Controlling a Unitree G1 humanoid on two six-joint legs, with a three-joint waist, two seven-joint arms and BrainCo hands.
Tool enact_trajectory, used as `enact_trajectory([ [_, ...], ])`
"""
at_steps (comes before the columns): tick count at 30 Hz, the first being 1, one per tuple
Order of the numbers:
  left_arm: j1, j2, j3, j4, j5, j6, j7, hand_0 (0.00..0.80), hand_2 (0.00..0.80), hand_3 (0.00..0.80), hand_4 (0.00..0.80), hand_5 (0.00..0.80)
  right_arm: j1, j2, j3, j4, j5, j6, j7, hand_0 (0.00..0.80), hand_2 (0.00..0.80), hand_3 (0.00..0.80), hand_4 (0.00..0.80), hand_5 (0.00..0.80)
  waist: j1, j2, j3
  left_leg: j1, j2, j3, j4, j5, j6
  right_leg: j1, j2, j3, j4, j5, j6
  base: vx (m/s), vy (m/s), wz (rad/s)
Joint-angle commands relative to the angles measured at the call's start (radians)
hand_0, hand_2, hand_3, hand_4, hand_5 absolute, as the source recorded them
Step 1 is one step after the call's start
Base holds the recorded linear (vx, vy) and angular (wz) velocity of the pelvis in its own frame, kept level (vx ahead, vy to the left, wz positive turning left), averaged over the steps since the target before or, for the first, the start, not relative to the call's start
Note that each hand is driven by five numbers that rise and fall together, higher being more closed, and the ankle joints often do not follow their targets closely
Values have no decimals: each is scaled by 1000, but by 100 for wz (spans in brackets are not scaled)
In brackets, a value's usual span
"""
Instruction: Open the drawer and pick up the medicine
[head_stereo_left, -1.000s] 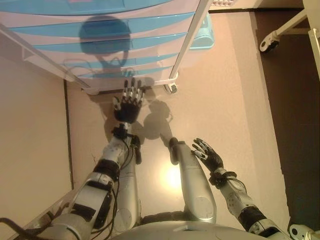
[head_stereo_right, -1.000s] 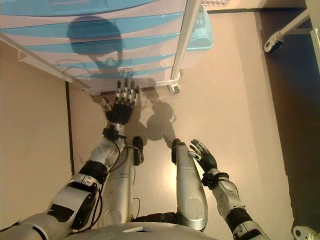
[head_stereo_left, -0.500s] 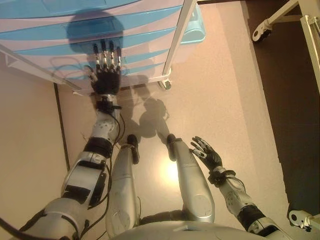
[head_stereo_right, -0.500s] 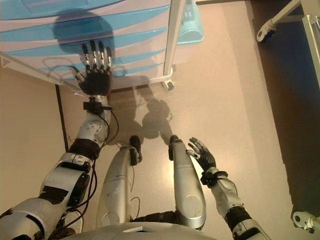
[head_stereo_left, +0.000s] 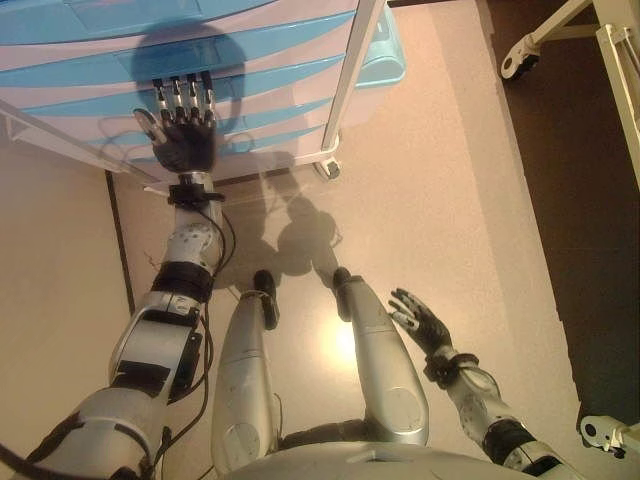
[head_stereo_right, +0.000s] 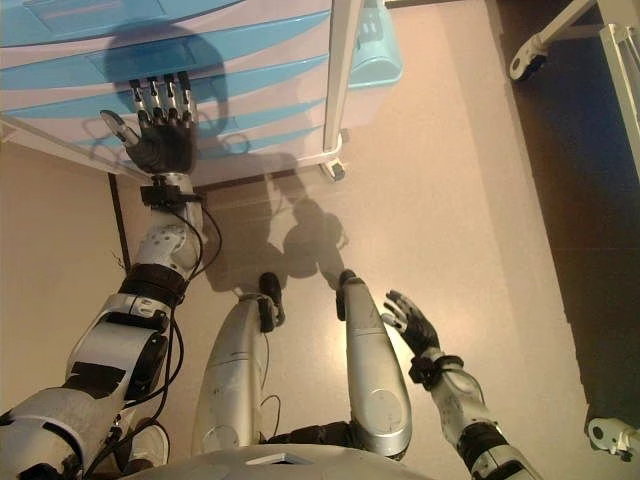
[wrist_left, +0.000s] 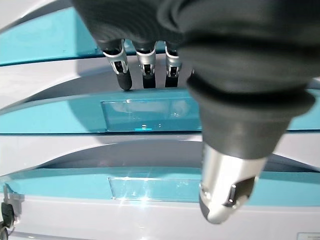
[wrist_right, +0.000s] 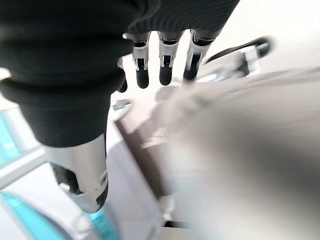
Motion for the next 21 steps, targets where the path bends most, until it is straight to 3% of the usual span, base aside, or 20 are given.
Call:
enact_trajectory([
  [1, -58, 4, 5, 24, 76, 28, -18, 0, 0, 0, 0, 0, 95, -26, 21, -43, 4, -9, 23, 0, 0, 0, 0, 0, -12, 42, -28, 80, -63, 69, -179, -26, 88, -35, 54, 1, -75, 119, -40, 0, 0, 0],
  [10, 55, -60, -36, 76, 138, 77, -78, 0, 0, 0, 0, 0, 84, -9, 23, -79, -4, 13, -4, 0, 0, 0, 0, 0, -1, 44, -23, 78, -61, 66, -208, -17, 92, -40, 65, -1, -89, 132, -30, 0, 0, 0],
  [21, 115, -88, -27, 133, 144, 93, -111, 0, 0, 0, 0, 0, 82, 10, 27, -99, -6, 24, -12, 0, 0, 0, 0, 0, 5, 29, -23, 78, -54, 65, -214, -20, 97, -39, 74, -4, -93, 147, -18, 0, 0, 0],
])
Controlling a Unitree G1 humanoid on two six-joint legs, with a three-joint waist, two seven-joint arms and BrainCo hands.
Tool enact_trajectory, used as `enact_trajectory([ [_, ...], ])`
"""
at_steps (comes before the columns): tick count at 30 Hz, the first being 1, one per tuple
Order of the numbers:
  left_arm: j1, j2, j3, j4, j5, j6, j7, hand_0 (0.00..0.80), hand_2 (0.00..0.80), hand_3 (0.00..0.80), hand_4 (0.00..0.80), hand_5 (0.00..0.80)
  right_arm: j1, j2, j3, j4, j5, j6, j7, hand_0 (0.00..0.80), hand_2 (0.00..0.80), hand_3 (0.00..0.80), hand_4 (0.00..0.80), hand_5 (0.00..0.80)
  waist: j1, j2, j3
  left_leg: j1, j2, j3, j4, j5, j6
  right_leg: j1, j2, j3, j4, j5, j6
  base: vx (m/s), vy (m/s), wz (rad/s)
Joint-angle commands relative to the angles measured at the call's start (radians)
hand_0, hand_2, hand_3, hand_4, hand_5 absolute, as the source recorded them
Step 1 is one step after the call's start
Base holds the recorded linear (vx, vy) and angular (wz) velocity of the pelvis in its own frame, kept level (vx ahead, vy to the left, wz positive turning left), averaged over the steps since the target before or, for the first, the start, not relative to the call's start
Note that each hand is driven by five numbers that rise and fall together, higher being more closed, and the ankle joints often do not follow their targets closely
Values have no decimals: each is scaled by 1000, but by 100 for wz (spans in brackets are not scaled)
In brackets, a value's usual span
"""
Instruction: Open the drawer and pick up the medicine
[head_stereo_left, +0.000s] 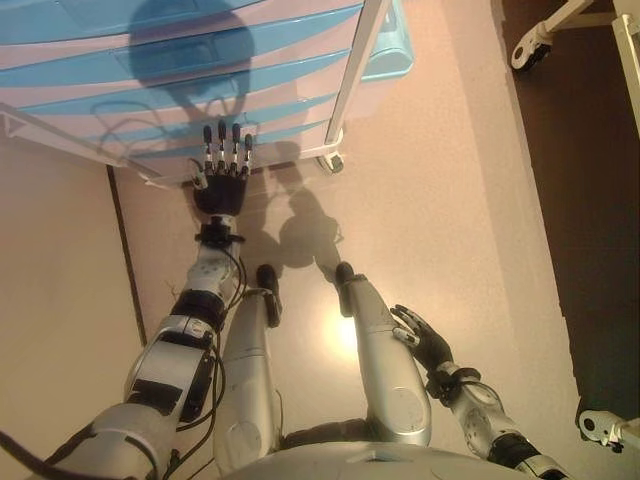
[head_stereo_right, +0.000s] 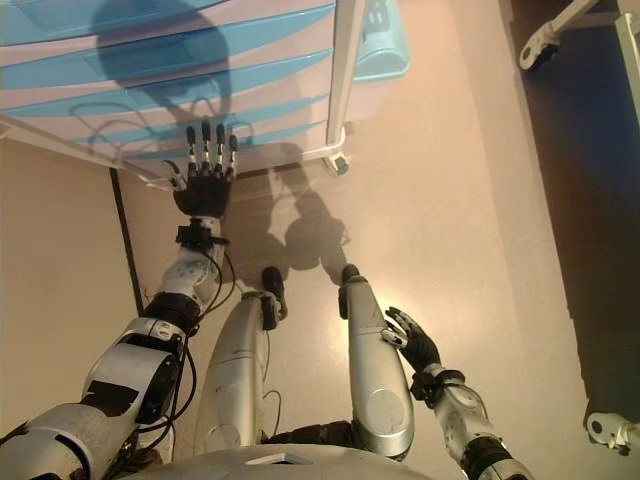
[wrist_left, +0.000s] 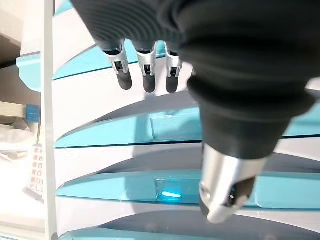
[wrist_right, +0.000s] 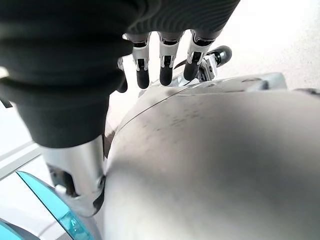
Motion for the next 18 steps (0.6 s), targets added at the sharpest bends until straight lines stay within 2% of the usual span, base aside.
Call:
enact_trajectory([
  [1, 6, 1, -2, -10, 15, 10, -51, 0, 0, 0, 0, 0, 55, 14, 31, -84, -4, 8, -1, 0, 0, 0, 0, 0, -5, 14, -31, 82, -55, 67, -184, -26, 99, -40, 69, -3, -53, 137, -18, 0, 0, 0],
  [12, -24, 30, 44, -16, -68, 6, -64, 0, 0, 0, 0, 0, 58, 17, 34, -80, -2, 9, 3, 0, 0, 0, 0, 0, -4, 10, -31, 76, -55, 66, -170, -36, 105, -53, 74, -1, -32, 139, -14, 0, 0, 0],
  [18, -85, 75, 71, -26, -119, -13, -37, 0, 0, 0, 0, 0, 58, 14, 36, -61, 8, -3, 10, 0, 0, 0, 0, 0, -9, 8, -31, 76, -55, 70, -166, -45, 110, -59, 76, 3, -27, 143, -11, 0, 0, 0],
])
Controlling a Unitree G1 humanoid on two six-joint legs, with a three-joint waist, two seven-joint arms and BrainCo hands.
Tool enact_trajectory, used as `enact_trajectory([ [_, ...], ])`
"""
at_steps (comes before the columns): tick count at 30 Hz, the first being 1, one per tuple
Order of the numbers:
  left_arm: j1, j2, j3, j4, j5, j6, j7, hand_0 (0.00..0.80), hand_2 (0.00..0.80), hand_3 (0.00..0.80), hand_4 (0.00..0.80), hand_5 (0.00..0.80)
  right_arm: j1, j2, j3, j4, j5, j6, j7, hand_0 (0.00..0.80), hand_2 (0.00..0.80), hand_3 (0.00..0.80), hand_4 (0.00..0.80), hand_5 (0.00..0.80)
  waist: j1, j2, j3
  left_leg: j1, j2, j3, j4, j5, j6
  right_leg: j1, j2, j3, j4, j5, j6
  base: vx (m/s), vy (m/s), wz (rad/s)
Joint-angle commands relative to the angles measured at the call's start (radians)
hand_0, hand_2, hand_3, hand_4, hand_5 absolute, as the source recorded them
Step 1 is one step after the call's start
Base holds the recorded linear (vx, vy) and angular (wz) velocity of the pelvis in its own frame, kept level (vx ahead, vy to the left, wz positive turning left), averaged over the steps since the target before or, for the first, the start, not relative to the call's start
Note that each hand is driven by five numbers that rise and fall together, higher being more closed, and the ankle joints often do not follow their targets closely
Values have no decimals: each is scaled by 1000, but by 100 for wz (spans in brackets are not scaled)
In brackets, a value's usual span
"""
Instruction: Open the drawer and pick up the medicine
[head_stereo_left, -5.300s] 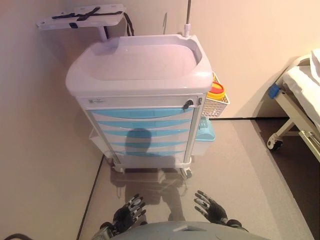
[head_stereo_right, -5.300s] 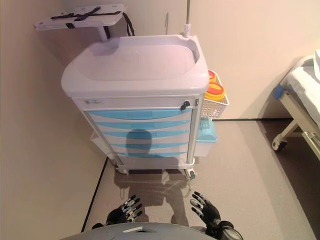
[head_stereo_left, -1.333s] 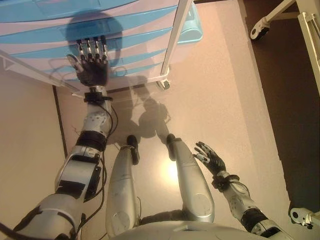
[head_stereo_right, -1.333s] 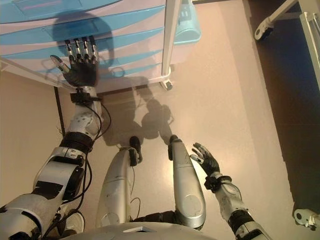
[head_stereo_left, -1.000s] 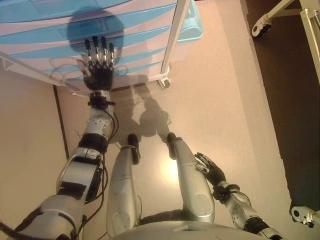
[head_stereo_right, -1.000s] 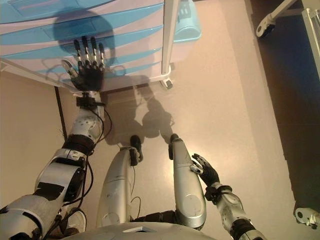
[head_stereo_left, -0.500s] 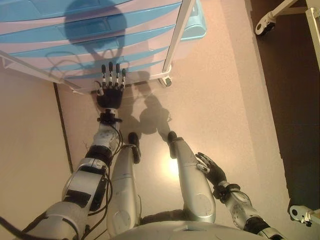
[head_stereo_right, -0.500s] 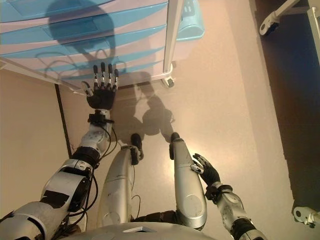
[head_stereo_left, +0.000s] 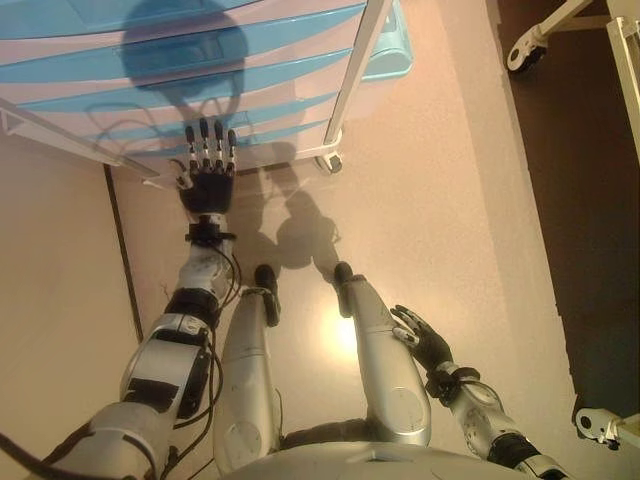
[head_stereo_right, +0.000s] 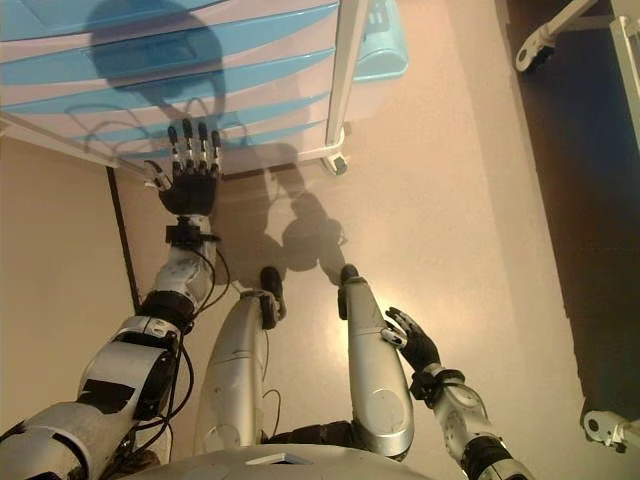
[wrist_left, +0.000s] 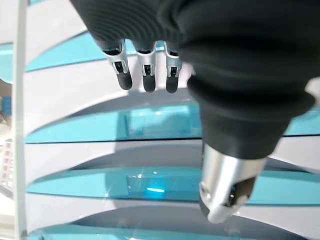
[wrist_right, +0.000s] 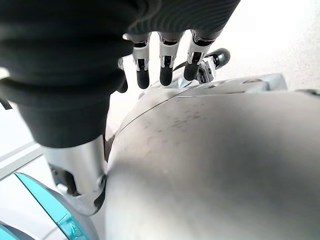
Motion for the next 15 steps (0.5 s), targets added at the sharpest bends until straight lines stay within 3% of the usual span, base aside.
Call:
enact_trajectory([
  [1, -66, 42, 32, -40, -35, -18, -6, 0, 0, 0, 0, 0, 59, 14, 36, -51, 7, -19, 21, 0, 0, 0, 0, 0, -7, 10, -30, 89, -60, 73, -185, -41, 97, -64, 71, 2, -13, 131, -23, 0, 0, 0],
  [15, -189, 112, 19, 11, -28, -55, 119, 0, 0, 0, 0, 0, 50, -8, 38, -13, 13, -47, 39, 0, 0, 0, 0, 0, -26, 23, -30, 81, -62, 87, -172, -50, 98, -85, 65, 9, 5, 133, -22, 0, 16, 0],
])
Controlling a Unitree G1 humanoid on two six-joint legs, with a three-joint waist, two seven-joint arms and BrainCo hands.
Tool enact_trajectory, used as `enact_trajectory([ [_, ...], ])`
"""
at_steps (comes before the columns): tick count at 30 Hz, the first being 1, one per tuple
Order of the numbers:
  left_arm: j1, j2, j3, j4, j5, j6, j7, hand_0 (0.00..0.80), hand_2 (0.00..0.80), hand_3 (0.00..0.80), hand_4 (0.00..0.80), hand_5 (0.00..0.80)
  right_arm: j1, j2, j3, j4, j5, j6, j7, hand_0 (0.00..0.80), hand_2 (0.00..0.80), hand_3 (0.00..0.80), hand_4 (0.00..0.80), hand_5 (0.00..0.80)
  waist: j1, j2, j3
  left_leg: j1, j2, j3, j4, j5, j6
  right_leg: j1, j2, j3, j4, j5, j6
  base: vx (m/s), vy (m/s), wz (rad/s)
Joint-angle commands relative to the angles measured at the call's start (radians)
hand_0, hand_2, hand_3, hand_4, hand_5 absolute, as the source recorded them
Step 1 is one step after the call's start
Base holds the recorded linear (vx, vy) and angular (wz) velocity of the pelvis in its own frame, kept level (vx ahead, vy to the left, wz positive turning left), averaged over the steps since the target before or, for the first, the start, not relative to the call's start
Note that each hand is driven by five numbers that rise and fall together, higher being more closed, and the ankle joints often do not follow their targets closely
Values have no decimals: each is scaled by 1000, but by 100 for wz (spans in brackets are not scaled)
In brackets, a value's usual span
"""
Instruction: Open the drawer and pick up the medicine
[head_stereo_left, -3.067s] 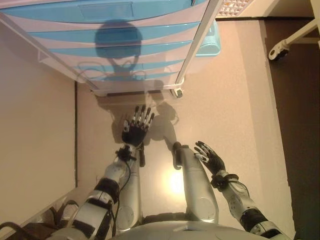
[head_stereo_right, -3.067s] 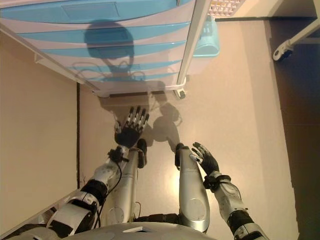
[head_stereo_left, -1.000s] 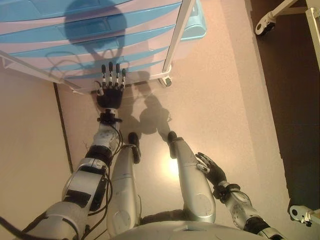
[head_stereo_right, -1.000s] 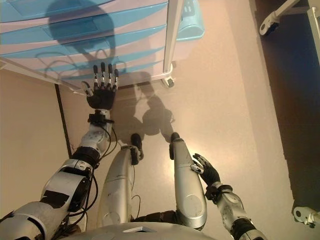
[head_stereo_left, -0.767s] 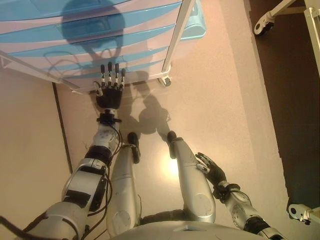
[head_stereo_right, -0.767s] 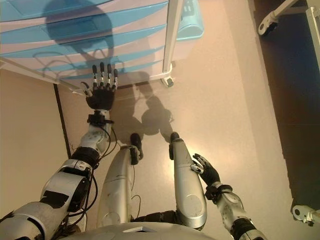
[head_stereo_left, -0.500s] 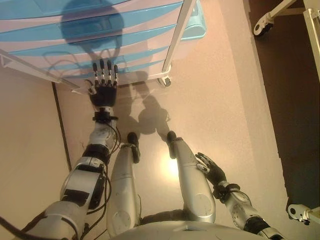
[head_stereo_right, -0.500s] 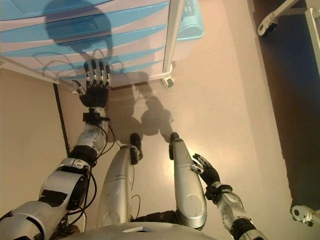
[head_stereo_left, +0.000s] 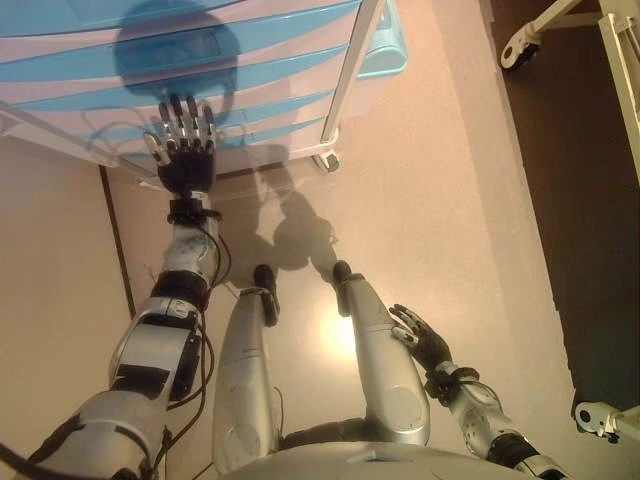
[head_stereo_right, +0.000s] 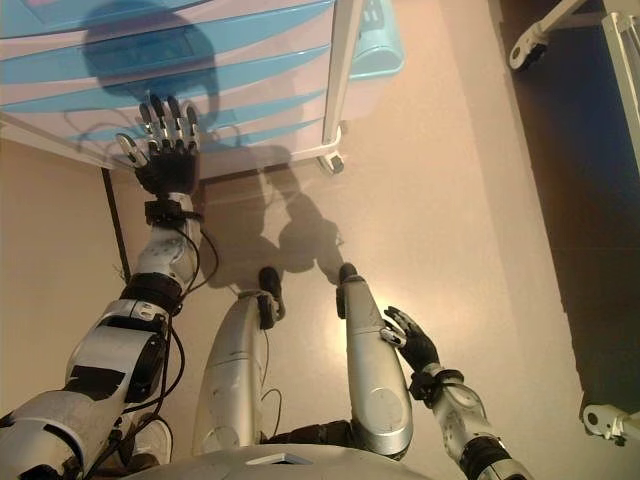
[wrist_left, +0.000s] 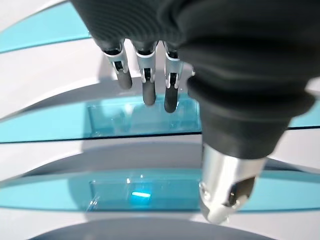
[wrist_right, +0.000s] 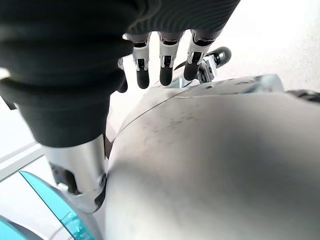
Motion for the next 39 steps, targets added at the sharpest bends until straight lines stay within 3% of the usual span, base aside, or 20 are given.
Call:
enact_trajectory([
  [1, -129, 62, 0, 4, 5, -19, -23, 0, 0, 0, 0, 0, 49, -12, 36, -19, 15, -33, 24, 0, 0, 0, 0, 0, -3, 27, -31, 88, -59, 86, -178, -52, 92, -82, 69, 10, 2, 130, -26, 0, 0, 0],
  [17, -146, 49, -37, 57, 24, 13, -3, 0, 0, 0, 0, 0, 25, -16, 40, -8, 21, -26, 26, 0, 0, 0, 0, 0, -8, 36, -31, 87, -61, 94, -190, -49, 91, -92, 71, 11, 1, 133, -24, 0, 0, 0],
  [39, -87, 19, -18, 130, 30, 59, -50, 0, 0, 0, 0, 0, 31, -9, 53, -26, 25, -17, 26, 0, 0, 0, 0, 0, -9, 28, -31, 82, -59, 91, -188, -54, 90, -98, 81, 12, 5, 132, -21, 0, 0, 0],
])
